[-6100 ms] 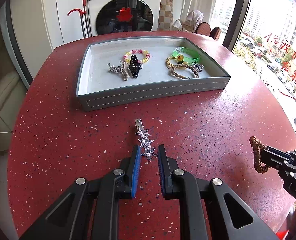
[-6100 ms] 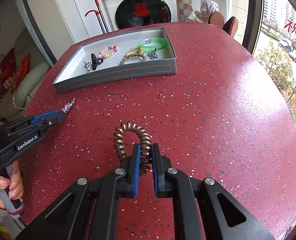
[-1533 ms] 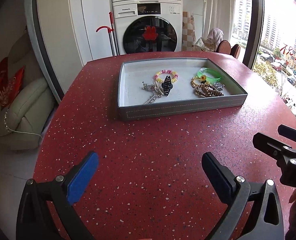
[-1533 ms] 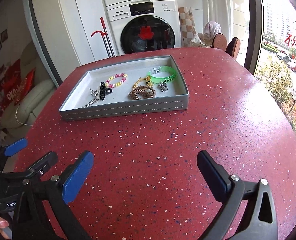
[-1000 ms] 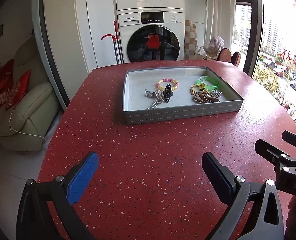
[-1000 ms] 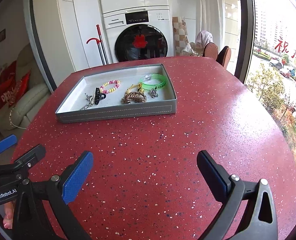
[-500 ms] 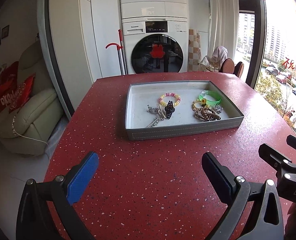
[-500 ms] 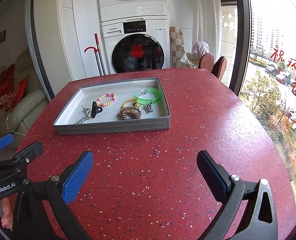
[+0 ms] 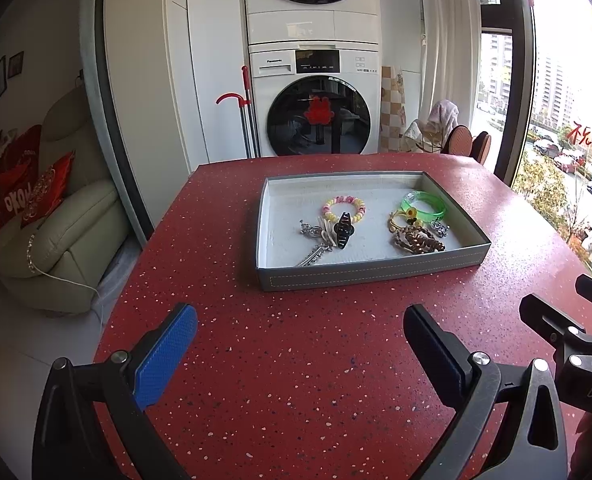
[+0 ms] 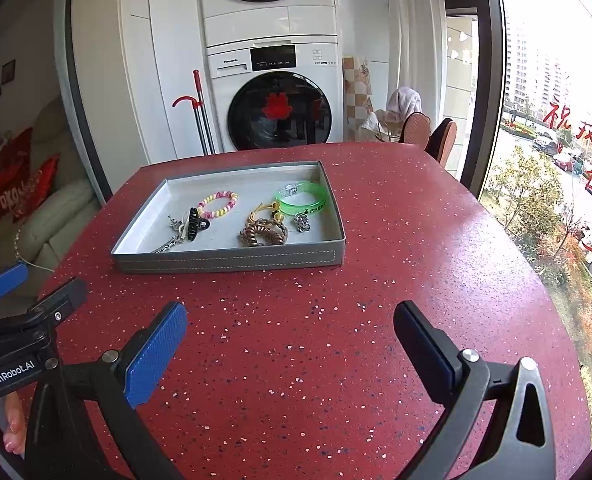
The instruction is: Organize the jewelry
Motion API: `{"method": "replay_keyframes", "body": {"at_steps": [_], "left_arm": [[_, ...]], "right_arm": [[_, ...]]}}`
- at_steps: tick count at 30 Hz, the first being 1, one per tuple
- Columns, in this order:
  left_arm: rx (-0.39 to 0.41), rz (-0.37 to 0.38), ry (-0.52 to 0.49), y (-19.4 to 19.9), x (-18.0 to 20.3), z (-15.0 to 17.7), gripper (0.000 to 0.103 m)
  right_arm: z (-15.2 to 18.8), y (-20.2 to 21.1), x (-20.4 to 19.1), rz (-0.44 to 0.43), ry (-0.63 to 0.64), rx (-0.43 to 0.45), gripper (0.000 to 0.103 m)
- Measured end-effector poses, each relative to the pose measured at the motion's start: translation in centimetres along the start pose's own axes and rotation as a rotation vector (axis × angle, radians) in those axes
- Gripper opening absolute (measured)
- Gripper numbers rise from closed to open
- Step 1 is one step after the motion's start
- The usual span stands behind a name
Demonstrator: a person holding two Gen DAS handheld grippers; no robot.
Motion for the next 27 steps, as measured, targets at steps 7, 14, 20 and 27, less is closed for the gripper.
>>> {"method": "replay_keyframes", "body": {"at_steps": [7,14,20,27], "left_arm": [[-0.001,0.003,0.002,-0.08,0.09,-0.09,0.103],[-0.005,0.005,0.020,-0.31,-0.19,-0.12,0.103],[0.002,0.003,0.023,-0.19,-0.32,-0.19,0.103],[0.002,-0.002,0.026,-0.15,-0.47,-0.13,0.103]], "right_arm": [[-0.09,0.02,-0.01,0.001,-0.002,-0.001,0.103],[-0.11,-0.02,0.02,0.002,0.001,-0.002,0.103],[-0.04,-0.08,0.08,0.000,0.002,0.001,0.103],[-0.03,-0.18,0.10,-0.003,0.000,0.000,0.103]]}}
Point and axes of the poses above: each gripper's, at about its wrist camera, not at the fingertips, and y roughly against the way its jaws point, x to its right, z to its underside, the point moved 2 cm from there along -y, roughly the way its jaws point, and after that the axes turned 11 degrees about -x, right-handed, at the moved point
